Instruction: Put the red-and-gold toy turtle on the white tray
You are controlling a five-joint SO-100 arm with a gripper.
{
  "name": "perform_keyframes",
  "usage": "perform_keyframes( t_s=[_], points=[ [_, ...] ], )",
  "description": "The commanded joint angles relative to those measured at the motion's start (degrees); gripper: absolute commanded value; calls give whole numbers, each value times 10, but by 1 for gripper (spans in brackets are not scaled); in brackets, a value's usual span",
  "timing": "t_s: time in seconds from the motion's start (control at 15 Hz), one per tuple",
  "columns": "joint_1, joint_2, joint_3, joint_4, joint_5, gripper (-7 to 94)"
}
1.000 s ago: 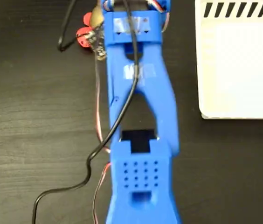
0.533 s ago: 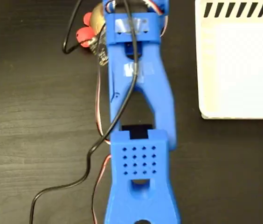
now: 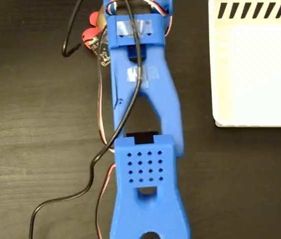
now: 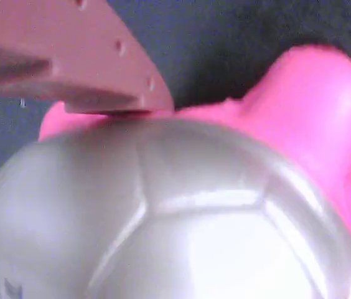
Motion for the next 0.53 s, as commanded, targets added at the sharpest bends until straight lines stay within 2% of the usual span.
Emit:
perform_keyframes(
  t_s=[0.0, 0.13, 0.27, 0.47],
  points=[
    [1, 25, -30, 0, -5, 30],
    [-1, 25, -30, -2, 3, 21],
    [-1, 27, -30, -4, 17, 3],
    [0, 30, -30, -4, 18, 0]
  ],
)
